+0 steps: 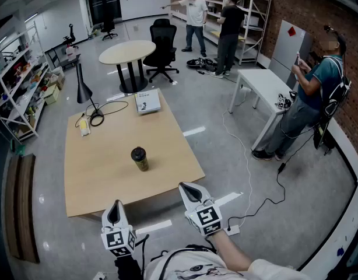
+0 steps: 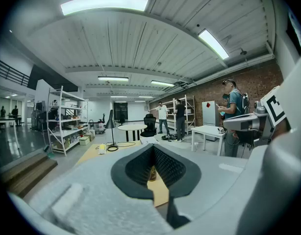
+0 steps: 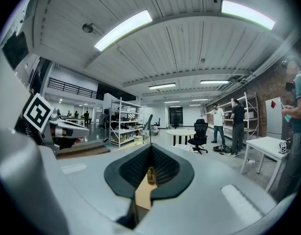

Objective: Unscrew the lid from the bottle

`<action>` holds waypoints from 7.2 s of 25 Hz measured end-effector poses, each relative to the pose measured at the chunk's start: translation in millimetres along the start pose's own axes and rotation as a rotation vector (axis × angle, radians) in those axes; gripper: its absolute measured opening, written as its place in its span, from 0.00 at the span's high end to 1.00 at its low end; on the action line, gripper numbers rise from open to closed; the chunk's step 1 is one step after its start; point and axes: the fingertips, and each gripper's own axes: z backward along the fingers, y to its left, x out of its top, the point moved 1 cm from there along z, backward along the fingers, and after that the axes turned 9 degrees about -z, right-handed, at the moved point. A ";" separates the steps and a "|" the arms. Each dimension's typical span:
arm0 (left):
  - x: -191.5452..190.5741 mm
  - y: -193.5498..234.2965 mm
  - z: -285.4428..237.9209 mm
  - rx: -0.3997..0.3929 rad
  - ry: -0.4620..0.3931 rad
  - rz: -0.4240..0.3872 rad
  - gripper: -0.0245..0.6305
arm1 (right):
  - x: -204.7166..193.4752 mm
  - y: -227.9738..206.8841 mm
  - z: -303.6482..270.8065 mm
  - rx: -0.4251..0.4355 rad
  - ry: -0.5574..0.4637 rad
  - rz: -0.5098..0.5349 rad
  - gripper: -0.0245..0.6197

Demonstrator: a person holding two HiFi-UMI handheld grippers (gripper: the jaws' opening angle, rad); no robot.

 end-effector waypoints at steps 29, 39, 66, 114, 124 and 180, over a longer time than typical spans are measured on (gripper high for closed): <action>-64.8 -101.2 -57.9 -0.255 0.107 -0.025 0.28 | -22.3 -75.7 36.8 0.094 0.033 -0.081 0.95; -176.4 -72.6 -211.1 -0.280 0.241 -0.048 0.11 | -5.2 -78.1 -59.0 0.147 0.081 -0.034 0.91; -219.7 -91.1 -384.1 -0.521 0.219 -0.026 0.32 | -41.5 -106.8 -239.7 0.100 0.417 -0.043 0.83; 63.9 -82.8 -271.2 -0.794 -0.070 -0.268 0.34 | 120.6 61.7 -235.8 1.085 0.122 0.216 0.22; 83.8 -100.4 -234.4 -1.099 -0.153 -0.213 0.34 | 137.6 64.8 -205.0 1.563 0.310 0.312 0.20; 74.8 -85.2 -266.8 -0.804 -0.130 -0.093 0.34 | 186.3 -74.2 -220.3 0.787 -0.148 -0.055 0.23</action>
